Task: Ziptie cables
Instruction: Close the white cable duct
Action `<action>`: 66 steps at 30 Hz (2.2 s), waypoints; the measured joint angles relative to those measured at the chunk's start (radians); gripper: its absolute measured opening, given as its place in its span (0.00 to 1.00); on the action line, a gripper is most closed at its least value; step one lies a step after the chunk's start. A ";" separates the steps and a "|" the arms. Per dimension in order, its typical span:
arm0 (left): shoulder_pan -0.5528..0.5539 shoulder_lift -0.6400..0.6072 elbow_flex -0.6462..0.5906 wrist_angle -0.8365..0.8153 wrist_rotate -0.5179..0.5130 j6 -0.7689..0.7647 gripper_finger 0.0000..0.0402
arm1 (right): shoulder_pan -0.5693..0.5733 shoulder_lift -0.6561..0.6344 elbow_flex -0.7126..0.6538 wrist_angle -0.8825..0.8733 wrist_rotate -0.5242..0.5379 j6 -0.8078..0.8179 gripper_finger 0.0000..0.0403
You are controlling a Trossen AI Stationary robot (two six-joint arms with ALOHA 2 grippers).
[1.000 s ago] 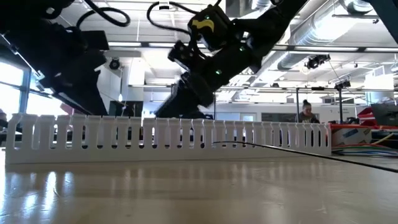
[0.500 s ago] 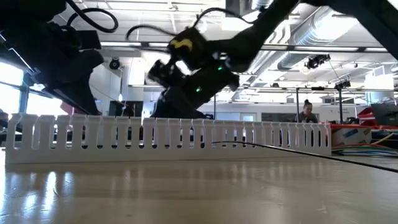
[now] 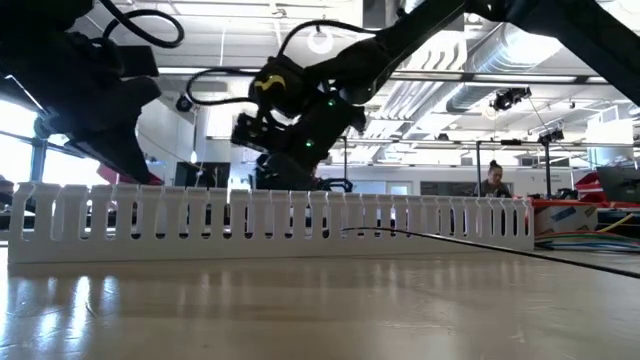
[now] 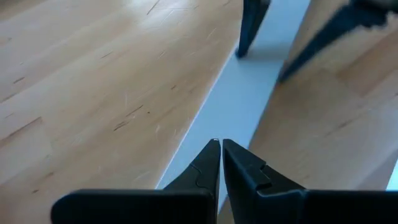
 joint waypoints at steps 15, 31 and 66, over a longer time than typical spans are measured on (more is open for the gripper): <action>-0.108 0.000 0.000 -0.015 -0.057 -0.125 0.01 | -0.061 -0.301 -0.410 0.053 -0.029 0.027 0.46; -0.111 -0.003 0.000 -0.015 -0.087 -0.129 0.01 | -0.046 -0.355 -0.513 0.409 -0.132 0.054 0.48; -0.112 -0.003 0.039 -0.006 -0.166 -0.082 0.01 | -0.075 -0.054 -0.500 0.674 -0.173 0.048 0.53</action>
